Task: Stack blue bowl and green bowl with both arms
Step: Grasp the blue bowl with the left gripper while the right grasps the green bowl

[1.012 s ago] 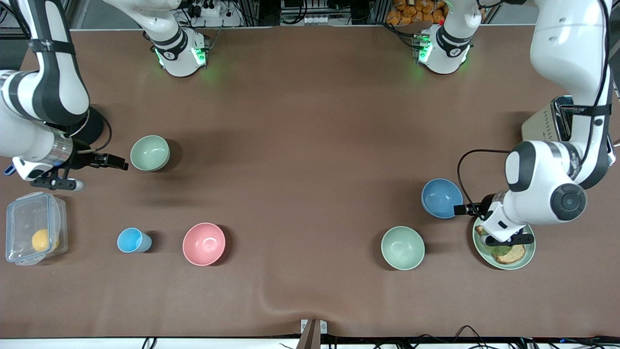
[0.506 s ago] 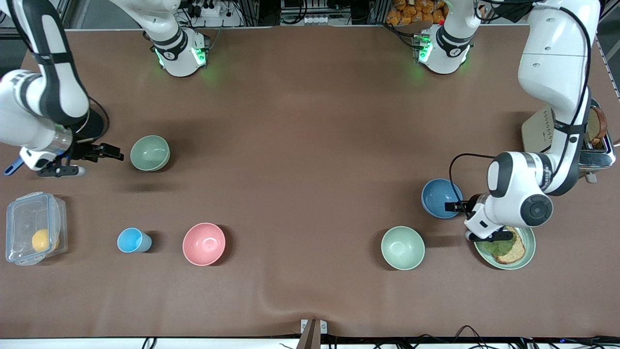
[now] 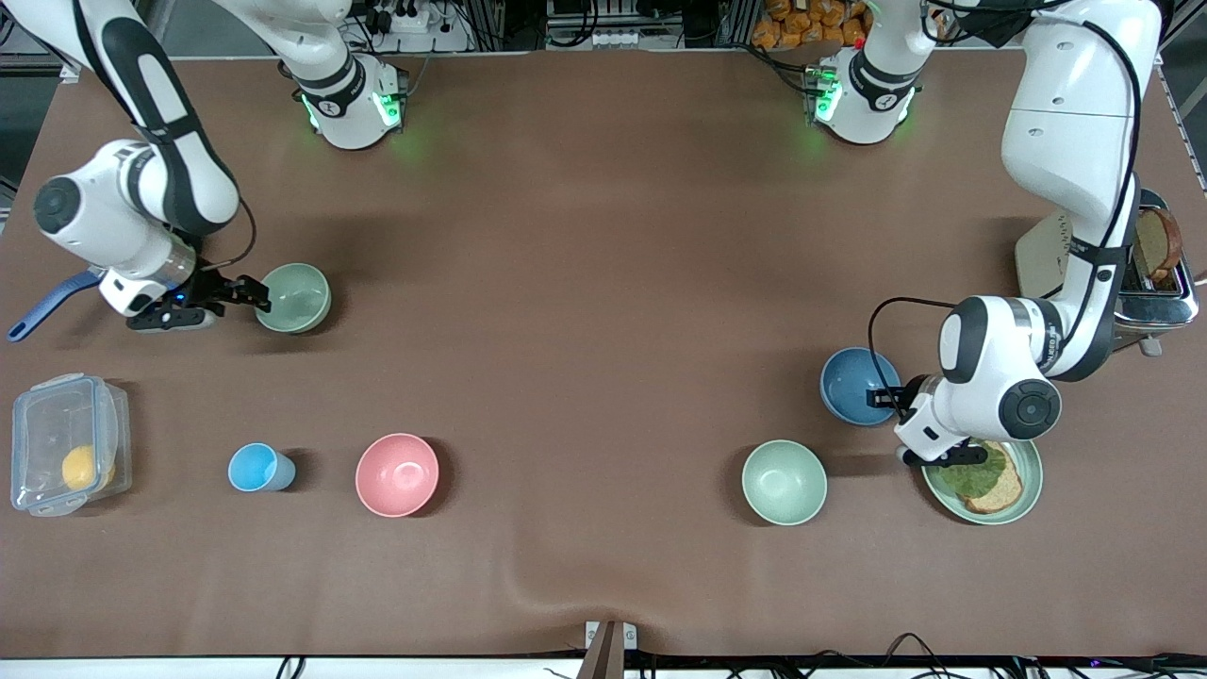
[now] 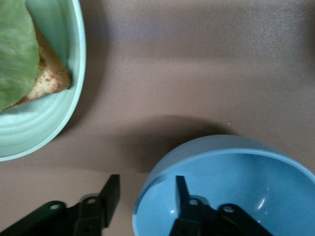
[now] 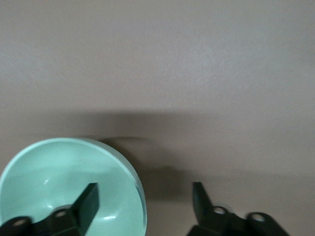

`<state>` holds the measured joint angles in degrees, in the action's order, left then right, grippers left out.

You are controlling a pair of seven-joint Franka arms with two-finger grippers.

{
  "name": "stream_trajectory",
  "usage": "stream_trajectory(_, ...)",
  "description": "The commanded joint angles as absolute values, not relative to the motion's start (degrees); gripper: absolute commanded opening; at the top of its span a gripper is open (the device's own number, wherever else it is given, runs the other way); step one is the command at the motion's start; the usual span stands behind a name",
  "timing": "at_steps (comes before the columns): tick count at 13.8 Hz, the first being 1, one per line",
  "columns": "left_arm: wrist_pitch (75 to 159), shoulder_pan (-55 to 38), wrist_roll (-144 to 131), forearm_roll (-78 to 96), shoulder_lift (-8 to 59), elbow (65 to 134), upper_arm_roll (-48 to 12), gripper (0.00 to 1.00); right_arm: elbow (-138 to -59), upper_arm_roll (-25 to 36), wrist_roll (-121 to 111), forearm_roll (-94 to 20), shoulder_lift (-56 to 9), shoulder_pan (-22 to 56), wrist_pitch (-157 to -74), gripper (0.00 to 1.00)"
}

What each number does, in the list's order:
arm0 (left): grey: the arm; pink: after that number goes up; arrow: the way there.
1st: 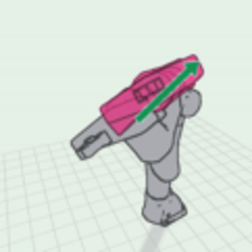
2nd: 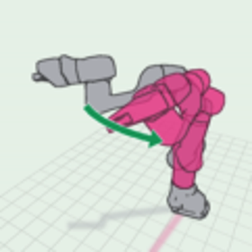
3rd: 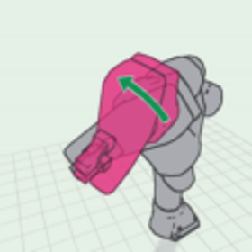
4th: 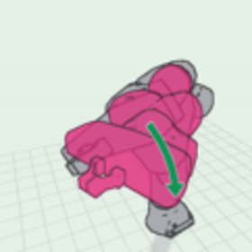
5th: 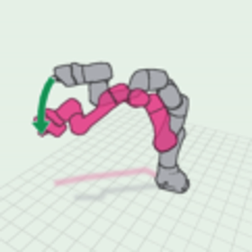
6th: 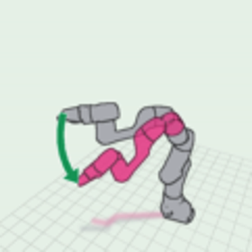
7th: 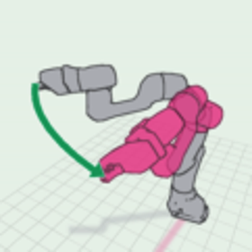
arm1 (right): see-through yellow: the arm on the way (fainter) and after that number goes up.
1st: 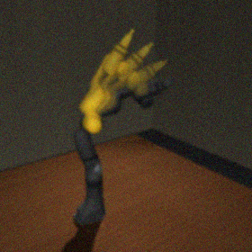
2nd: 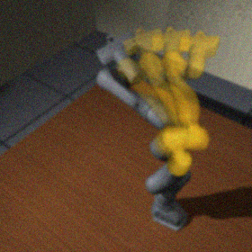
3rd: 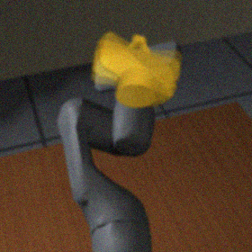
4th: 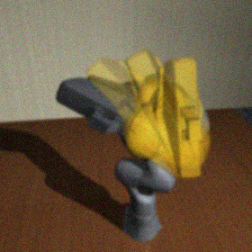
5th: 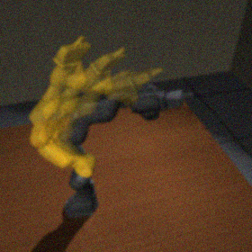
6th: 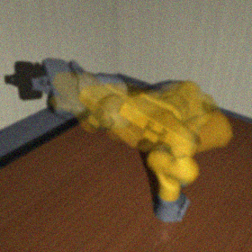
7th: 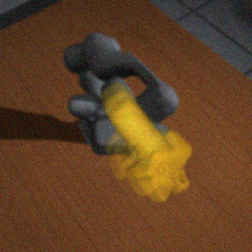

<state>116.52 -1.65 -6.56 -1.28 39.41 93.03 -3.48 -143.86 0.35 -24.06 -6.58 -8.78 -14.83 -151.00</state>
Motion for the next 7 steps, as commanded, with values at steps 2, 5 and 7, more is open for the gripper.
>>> stream_trajectory(2, 117.2, -1.6, -6.2, -2.5, 37.6, 94.3, -3.6, 0.0, -144.4, -0.2, -25.4, -7.7, -9.1, -15.0, -152.3, 0.0)
stream_trajectory(5, 116.5, -1.2, -6.6, -2.4, 34.5, 94.8, -3.9, 0.0, -144.4, -0.2, -25.1, -7.8, -9.2, -14.9, -152.2, 0.0)
stream_trajectory(7, 116.1, -1.1, -6.7, -1.9, 32.6, 94.9, -3.9, 0.0, -144.2, -0.4, -24.9, -7.8, -8.8, -14.1, -151.4, 0.0)
